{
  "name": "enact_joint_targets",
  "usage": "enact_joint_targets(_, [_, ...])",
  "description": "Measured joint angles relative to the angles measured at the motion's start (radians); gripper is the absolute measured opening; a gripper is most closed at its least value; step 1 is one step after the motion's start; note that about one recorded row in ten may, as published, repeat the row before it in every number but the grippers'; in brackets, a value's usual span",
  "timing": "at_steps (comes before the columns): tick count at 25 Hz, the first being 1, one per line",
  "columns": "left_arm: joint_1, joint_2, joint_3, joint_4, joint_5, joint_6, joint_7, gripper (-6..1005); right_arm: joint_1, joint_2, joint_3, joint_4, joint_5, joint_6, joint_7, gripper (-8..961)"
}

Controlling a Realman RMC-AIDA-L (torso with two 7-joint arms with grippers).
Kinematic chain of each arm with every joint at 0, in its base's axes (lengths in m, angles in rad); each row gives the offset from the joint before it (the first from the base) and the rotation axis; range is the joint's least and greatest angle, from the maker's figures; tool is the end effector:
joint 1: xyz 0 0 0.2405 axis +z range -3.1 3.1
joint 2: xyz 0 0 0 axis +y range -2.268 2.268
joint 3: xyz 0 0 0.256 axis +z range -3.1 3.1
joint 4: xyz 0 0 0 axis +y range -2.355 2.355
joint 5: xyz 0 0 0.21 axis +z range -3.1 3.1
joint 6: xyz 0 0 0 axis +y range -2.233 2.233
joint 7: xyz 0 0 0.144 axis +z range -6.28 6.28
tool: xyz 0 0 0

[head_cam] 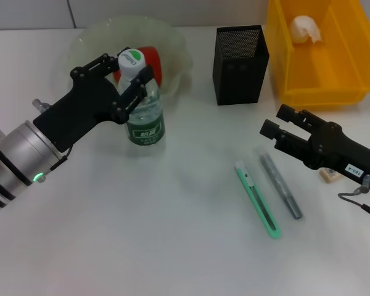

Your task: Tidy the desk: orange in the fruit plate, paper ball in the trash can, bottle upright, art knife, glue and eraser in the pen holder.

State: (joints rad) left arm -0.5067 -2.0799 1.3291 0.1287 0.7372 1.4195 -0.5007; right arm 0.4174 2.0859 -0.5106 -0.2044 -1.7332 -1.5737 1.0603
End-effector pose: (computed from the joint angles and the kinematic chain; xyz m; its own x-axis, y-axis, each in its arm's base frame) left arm -0.2603 0.3197 -0.0427 0.6695 -0.1050 0.7354 0.4579 -0.7211 -0.5199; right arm 0.2930 0.2761 -0.0345 0.4549 -0.3294 -0.8274 -0.6815 -0.7269 -0.0853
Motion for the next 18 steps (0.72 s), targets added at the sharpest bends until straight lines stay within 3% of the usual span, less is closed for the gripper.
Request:
enact_joint_targets(13, [0.021, 0.0, -0.001, -0.009, -0.028, 0.014, 0.066, 440, 0.005, 0.0, 0.001, 0.001, 0.008, 0.001, 0.0, 750])
enact_joint_targets(18, [0.029, 0.0, -0.001, -0.01, -0.041, 0.024, 0.066, 533, 0.004, -0.001, 0.001, 0.001, 0.008, 0.001, 0.0, 749])
